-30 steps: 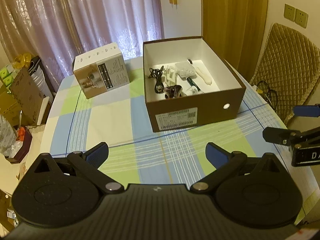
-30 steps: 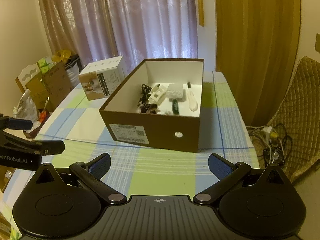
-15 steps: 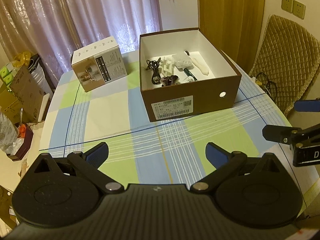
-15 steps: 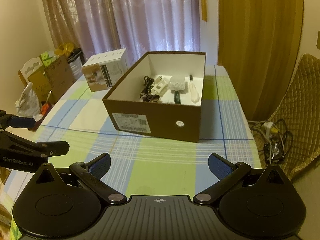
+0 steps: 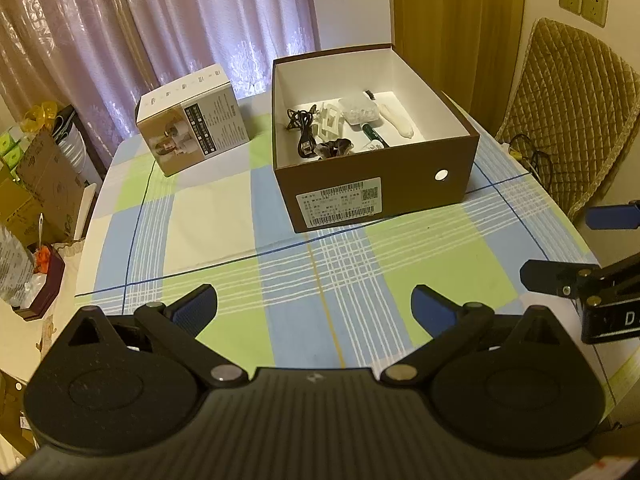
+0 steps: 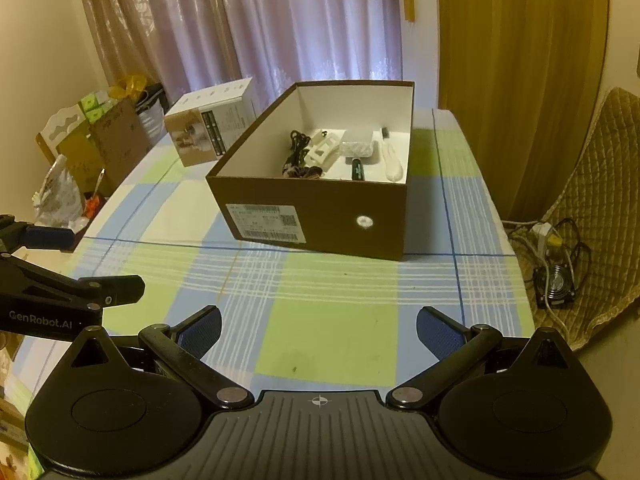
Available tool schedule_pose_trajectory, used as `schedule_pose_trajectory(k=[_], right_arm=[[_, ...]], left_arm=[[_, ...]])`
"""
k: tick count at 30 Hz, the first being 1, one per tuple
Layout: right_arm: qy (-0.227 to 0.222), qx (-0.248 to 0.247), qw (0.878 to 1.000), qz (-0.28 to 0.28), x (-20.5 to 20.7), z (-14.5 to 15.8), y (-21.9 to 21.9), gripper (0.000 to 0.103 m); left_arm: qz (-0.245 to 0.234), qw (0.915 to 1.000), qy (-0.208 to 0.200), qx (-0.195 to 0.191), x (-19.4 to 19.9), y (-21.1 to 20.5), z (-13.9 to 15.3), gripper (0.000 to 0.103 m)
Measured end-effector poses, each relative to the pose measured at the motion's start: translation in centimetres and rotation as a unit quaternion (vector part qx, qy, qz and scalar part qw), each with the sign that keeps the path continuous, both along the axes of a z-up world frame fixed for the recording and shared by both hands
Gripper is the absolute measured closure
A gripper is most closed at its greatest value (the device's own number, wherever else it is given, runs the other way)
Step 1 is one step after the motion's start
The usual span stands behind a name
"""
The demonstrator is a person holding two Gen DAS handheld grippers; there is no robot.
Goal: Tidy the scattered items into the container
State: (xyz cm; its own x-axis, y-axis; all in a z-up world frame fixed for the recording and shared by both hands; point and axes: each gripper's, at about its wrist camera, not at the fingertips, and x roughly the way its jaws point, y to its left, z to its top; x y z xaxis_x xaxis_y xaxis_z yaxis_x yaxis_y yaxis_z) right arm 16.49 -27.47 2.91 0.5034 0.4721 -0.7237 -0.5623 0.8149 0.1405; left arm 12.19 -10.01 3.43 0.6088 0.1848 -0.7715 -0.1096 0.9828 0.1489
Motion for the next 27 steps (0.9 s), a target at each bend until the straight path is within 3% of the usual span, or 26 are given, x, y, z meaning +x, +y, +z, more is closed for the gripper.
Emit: schedule_pose_trajectory(k=[27], right_arm=[[0.004,-0.018,1.000,0.001,1.1,-1.2,0.5,0.002]], left_arm=[[0.004,0.9998,0.018,-0.007,1.4,-0.2,-1.5,0.001]])
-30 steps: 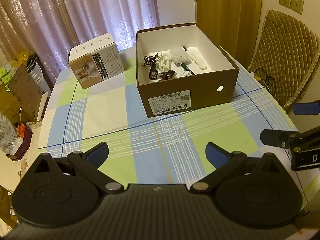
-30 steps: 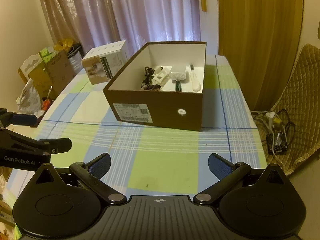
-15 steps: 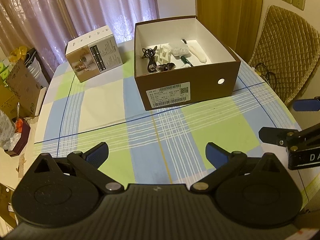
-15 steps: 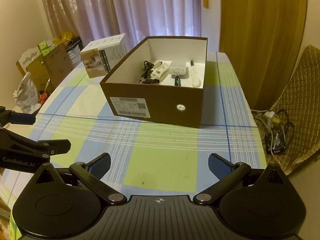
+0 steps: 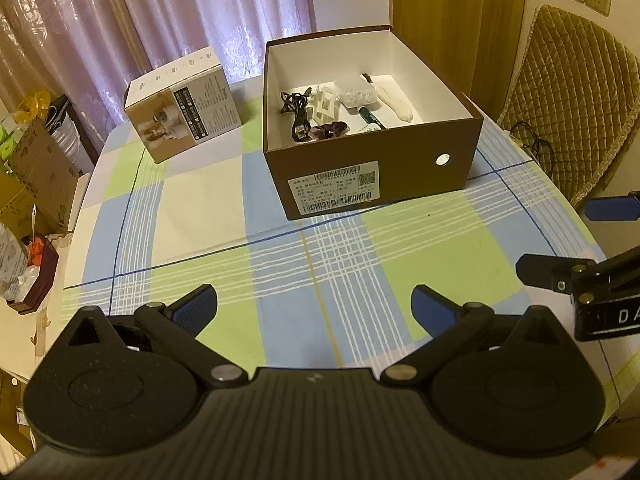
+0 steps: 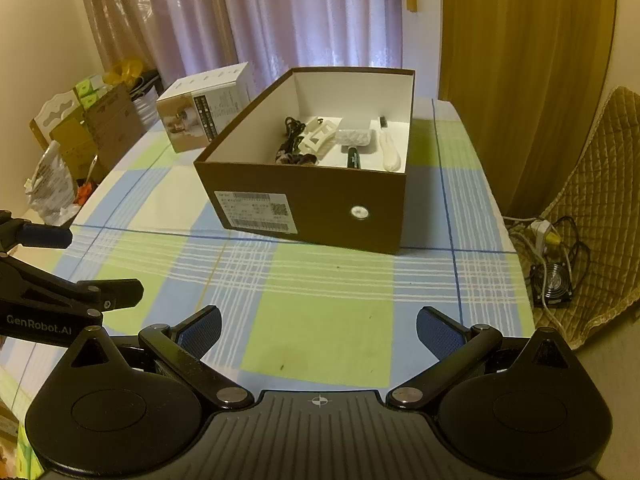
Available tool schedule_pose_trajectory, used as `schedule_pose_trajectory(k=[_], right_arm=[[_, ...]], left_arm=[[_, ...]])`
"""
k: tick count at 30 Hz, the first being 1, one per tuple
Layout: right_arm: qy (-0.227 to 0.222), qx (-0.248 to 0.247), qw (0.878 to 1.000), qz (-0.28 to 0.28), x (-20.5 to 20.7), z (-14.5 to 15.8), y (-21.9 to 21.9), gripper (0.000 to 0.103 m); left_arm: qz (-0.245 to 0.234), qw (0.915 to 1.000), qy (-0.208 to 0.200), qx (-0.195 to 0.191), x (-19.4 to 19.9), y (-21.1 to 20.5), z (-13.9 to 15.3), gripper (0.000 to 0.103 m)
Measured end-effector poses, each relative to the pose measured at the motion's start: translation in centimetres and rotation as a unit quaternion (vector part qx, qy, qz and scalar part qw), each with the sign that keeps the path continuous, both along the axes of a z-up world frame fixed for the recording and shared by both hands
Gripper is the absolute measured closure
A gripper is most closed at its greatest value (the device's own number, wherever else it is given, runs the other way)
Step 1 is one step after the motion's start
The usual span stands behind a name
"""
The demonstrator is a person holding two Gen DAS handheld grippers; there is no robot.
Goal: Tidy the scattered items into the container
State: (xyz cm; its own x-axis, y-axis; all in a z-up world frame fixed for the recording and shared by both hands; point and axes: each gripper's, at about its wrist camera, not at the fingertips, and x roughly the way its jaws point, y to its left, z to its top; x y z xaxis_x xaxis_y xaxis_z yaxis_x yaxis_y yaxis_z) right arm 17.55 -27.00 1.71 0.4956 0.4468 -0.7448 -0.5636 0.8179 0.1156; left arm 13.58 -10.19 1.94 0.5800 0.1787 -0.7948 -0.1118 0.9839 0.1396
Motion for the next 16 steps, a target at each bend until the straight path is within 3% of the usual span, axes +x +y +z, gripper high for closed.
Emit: schedule_pose_trajectory(k=[16], right_arm=[[0.004,-0.002,1.000,-0.001,0.53,-0.21,-0.06,0.002]], left_arm=[[0.001,1.0000,0.004,-0.001,0.64,-0.06,-0.41,0.001]])
